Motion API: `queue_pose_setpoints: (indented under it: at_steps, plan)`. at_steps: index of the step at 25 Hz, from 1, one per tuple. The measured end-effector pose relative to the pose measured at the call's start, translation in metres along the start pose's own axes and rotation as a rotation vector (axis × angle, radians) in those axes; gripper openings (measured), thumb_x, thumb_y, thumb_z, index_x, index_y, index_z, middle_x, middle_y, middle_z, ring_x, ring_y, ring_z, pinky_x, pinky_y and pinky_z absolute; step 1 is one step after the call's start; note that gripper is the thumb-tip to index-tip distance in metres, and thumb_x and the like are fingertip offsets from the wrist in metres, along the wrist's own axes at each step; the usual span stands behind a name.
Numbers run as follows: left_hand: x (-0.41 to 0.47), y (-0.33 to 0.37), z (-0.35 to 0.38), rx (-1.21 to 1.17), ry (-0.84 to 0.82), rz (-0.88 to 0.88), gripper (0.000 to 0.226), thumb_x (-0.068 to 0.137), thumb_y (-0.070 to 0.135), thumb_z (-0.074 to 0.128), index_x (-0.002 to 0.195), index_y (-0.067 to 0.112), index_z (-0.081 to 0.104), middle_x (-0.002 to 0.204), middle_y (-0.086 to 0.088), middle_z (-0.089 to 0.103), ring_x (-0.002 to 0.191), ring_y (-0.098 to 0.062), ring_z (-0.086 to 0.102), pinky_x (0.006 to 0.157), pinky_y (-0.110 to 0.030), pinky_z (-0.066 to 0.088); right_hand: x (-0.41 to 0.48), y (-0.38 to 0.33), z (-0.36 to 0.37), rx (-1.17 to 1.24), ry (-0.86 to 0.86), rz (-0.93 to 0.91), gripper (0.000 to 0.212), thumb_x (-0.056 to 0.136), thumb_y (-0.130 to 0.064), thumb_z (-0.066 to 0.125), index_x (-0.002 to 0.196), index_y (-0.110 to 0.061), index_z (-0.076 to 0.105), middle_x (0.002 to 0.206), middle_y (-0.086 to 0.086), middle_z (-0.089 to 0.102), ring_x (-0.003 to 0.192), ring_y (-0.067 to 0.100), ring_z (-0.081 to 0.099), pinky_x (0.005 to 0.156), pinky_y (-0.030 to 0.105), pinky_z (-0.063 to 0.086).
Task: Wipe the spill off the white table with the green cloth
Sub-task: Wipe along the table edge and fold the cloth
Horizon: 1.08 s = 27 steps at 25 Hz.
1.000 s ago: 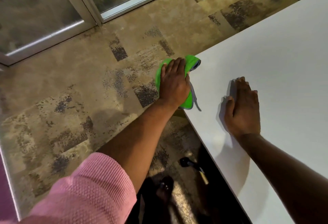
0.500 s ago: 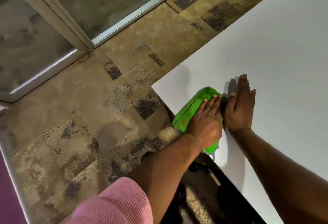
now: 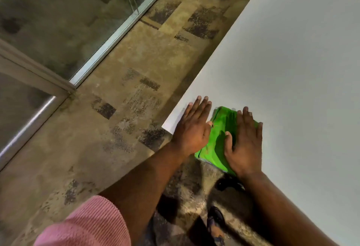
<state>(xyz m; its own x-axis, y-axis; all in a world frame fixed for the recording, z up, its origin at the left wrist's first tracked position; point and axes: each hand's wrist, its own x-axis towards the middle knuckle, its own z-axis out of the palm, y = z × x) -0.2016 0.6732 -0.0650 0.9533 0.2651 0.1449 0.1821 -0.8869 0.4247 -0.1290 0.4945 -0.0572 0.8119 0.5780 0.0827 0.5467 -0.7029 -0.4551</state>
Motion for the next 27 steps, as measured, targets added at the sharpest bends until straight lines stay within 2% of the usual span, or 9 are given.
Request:
queue_pose_setpoints:
  at_steps: [1, 3, 5, 7, 10, 14, 20, 24, 27]
  plan:
    - [0.004, -0.017, -0.004, 0.078, -0.031, -0.017, 0.062, 0.101, 0.030, 0.036, 0.157, 0.002, 0.033, 0.168, -0.014, 0.027, 0.158, -0.028, 0.017, 0.129, -0.049, 0.018, -0.004, -0.010, 0.009, -0.063, -0.037, 0.041, 0.070, 0.099, -0.038, 0.041, 0.161, -0.007, 0.031, 0.171, 0.014, 0.021, 0.159, 0.029, 0.019, 0.128, 0.054, 0.007]
    - [0.022, -0.048, -0.010, 0.154, -0.163, 0.043, 0.064, 0.104, 0.034, 0.031, 0.159, 0.001, 0.026, 0.170, -0.015, 0.020, 0.159, -0.028, 0.010, 0.130, -0.048, 0.013, -0.010, -0.030, 0.026, -0.153, -0.085, 0.235, 0.073, 0.100, -0.049, 0.034, 0.162, -0.011, 0.029, 0.172, 0.012, 0.017, 0.160, 0.028, 0.013, 0.127, 0.060, 0.007]
    - [0.038, -0.069, -0.012, 0.171, -0.278, 0.128, 0.067, 0.107, 0.041, 0.027, 0.161, 0.002, 0.018, 0.171, -0.015, 0.012, 0.160, -0.026, 0.003, 0.131, -0.045, 0.006, -0.013, -0.045, 0.039, -0.213, -0.130, 0.397, 0.078, 0.101, -0.065, 0.026, 0.166, -0.022, 0.018, 0.174, 0.007, 0.006, 0.161, 0.025, 0.000, 0.126, 0.062, -0.001]
    - [0.048, -0.080, -0.010, 0.163, -0.375, 0.206, 0.072, 0.108, 0.049, 0.023, 0.162, 0.002, 0.009, 0.172, -0.014, 0.001, 0.160, -0.026, -0.006, 0.131, -0.044, 0.000, -0.012, -0.052, 0.046, -0.257, -0.156, 0.444, 0.085, 0.097, -0.078, 0.023, 0.166, -0.031, 0.006, 0.175, 0.005, -0.005, 0.161, 0.023, -0.011, 0.125, 0.057, -0.012]
    - [0.047, -0.085, -0.003, 0.187, -0.422, 0.264, 0.077, 0.107, 0.054, 0.020, 0.162, 0.003, 0.003, 0.171, -0.014, -0.007, 0.159, -0.028, -0.012, 0.128, -0.047, -0.003, 0.002, -0.052, 0.048, -0.289, -0.160, 0.467, 0.077, 0.100, -0.072, 0.017, 0.166, -0.034, 0.005, 0.175, 0.004, -0.004, 0.161, 0.022, -0.011, 0.126, 0.061, -0.005]
    - [0.047, -0.089, -0.001, 0.138, -0.372, 0.258, 0.075, 0.107, 0.052, 0.021, 0.162, 0.004, 0.007, 0.172, -0.013, -0.001, 0.160, -0.027, -0.007, 0.130, -0.049, 0.004, 0.059, -0.033, 0.049, -0.283, -0.095, 0.470, 0.071, 0.103, -0.059, 0.019, 0.166, -0.031, 0.008, 0.175, 0.007, 0.006, 0.161, 0.026, 0.001, 0.126, 0.062, 0.004]
    - [0.047, -0.086, -0.005, 0.129, -0.339, 0.246, 0.076, 0.106, 0.050, 0.028, 0.162, 0.001, 0.012, 0.172, -0.016, 0.005, 0.160, -0.029, -0.004, 0.130, -0.049, 0.008, 0.182, -0.014, 0.058, -0.243, -0.140, 0.198, 0.070, 0.102, -0.058, 0.022, 0.166, -0.033, 0.010, 0.175, 0.005, 0.005, 0.161, 0.024, 0.000, 0.127, 0.058, 0.000]
    - [0.044, -0.084, -0.007, 0.149, -0.265, 0.184, 0.077, 0.106, 0.049, 0.028, 0.161, -0.002, 0.011, 0.171, -0.018, 0.004, 0.160, -0.030, -0.003, 0.130, -0.047, 0.002, 0.205, -0.010, 0.059, -0.292, -0.243, -0.186, 0.067, 0.102, -0.057, 0.023, 0.165, -0.034, 0.016, 0.174, 0.002, 0.013, 0.161, 0.025, 0.007, 0.127, 0.058, -0.001]
    - [0.041, -0.084, -0.007, 0.155, -0.236, 0.198, 0.078, 0.105, 0.050, 0.028, 0.161, -0.002, 0.012, 0.171, -0.019, 0.005, 0.160, -0.031, 0.000, 0.129, -0.047, 0.004, 0.192, -0.005, 0.059, -0.293, -0.334, -0.420, 0.066, 0.104, -0.060, 0.021, 0.165, -0.037, 0.014, 0.174, -0.001, 0.011, 0.161, 0.024, 0.004, 0.126, 0.059, -0.004]
